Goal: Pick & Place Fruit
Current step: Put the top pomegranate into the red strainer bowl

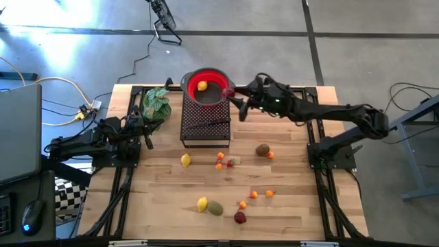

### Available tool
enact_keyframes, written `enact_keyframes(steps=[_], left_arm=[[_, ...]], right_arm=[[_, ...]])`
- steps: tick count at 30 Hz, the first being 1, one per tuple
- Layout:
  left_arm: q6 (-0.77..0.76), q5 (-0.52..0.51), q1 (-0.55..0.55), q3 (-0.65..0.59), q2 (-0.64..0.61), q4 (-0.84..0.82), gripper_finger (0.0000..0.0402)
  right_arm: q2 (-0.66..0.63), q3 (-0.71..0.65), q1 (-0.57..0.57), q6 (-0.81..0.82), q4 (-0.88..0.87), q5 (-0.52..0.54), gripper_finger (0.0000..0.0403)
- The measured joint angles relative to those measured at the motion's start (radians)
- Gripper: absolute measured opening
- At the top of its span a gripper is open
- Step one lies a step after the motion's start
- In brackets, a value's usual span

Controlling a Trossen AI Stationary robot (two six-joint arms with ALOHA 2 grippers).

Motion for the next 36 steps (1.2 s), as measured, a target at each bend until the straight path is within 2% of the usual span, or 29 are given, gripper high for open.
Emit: enact_keyframes(steps=[6, 14, 18, 29, 36], left_arm=[[-0.001, 0.000, 0.000, 0.000, 0.000, 0.000, 0.0000], [0.000, 0.000, 0.000, 0.000, 0.000, -0.001, 0.0000], [0.000, 0.000, 0.000, 0.000, 0.000, -0.001, 0.0000], [0.035, -0.003, 0.000, 0.000, 0.000, -0.001, 0.0000], [0.035, -0.041, 0.000, 0.000, 0.000, -0.001, 0.0000]], right_arm=[[0.137, 0.159, -0.034, -0.027, -0.068, -0.060, 0.0203], [0.267, 0.417, -0.078, -0.119, -0.293, -0.074, 0.0203], [0.325, 0.502, -0.106, -0.144, -0.357, -0.077, 0.0203], [0.402, 0.522, -0.180, -0.089, -0.376, -0.138, 0.0203], [0.441, 0.522, -0.186, -0.139, -0.338, -0.160, 0.0203]])
